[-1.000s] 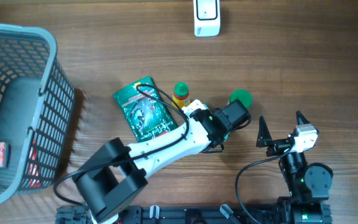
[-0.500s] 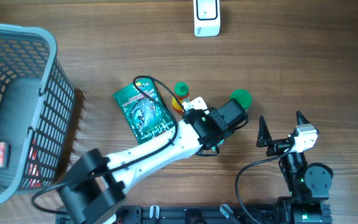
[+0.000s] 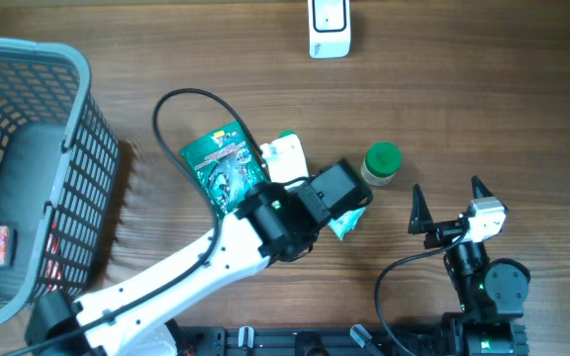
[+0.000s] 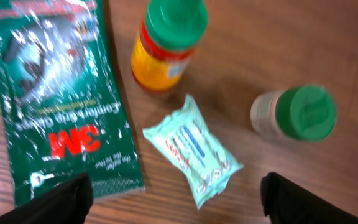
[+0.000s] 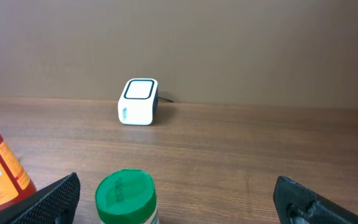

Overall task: Scan the item barcode
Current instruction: 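Lay the Zappy wipes pack on the table below the jar, then reach into the basket and grasp the red Nescafe sachet with the left gripper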

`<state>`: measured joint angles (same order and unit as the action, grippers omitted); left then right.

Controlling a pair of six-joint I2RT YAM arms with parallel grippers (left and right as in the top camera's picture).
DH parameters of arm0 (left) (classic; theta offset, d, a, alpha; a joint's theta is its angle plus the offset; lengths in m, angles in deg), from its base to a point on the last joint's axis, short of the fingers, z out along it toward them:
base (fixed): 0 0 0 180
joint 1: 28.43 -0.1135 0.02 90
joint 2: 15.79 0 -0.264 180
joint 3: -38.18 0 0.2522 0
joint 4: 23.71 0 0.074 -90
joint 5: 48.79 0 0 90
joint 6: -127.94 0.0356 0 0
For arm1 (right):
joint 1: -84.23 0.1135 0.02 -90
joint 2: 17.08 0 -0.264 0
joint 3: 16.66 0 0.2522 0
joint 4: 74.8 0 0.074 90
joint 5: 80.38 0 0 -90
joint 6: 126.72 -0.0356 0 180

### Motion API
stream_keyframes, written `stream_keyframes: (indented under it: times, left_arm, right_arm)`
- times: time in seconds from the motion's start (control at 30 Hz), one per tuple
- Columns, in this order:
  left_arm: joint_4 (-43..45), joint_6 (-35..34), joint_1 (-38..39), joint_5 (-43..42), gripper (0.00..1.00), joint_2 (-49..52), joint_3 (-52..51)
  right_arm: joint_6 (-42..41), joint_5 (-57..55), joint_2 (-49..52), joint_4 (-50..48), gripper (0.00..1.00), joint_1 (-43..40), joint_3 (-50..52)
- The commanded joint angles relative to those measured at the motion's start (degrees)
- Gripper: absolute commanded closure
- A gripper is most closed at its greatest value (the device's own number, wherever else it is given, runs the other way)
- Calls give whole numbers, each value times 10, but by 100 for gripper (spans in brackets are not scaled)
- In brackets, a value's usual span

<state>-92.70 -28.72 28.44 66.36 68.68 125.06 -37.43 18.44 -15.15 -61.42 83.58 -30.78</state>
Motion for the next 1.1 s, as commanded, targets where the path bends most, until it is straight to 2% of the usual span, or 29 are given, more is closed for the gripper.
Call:
stream_keyframes:
  times: [0.0,0.1,0.23,0.37,0.53,0.63,0.7,0.83,0.93,1.03,1.07]
  left_arm:
    - [-1,37,-1,88,5,-30,1]
    - [0,83,-8,150,0,-63,3]
    - [1,97,-47,150,0,-133,5]
    - [9,148,-136,148,0,-207,5]
    - [66,313,-236,134,0,-245,58]
    - [66,323,-327,146,0,-245,98]
    - [64,300,-435,121,0,-246,106]
    - [32,227,-634,-6,0,-238,106]
    - [-24,75,-790,-50,0,-213,106]
    - [-90,-104,-901,-59,0,-174,104]
    - [-99,-125,-920,-61,0,-158,104]
  right_arm:
    - [7,-2,-3,-2,0,-1,1]
    - [7,-2,-3,-2,0,-1,1]
    - [7,-2,-3,-2,0,-1,1]
    - [7,-2,-3,-2,0,-1,1]
    - [7,-2,-3,-2,0,-1,1]
    - [7,-2,-3,-2,0,-1,1]
    - [7,-2,-3,-2,0,-1,1]
    - [7,-2,-3,-2,0,-1,1]
    - [7,-2,-3,-2,0,-1,1]
    - [7,-2,-3,-2,0,-1,1]
    - [7,-2,-3,-2,0,-1,1]
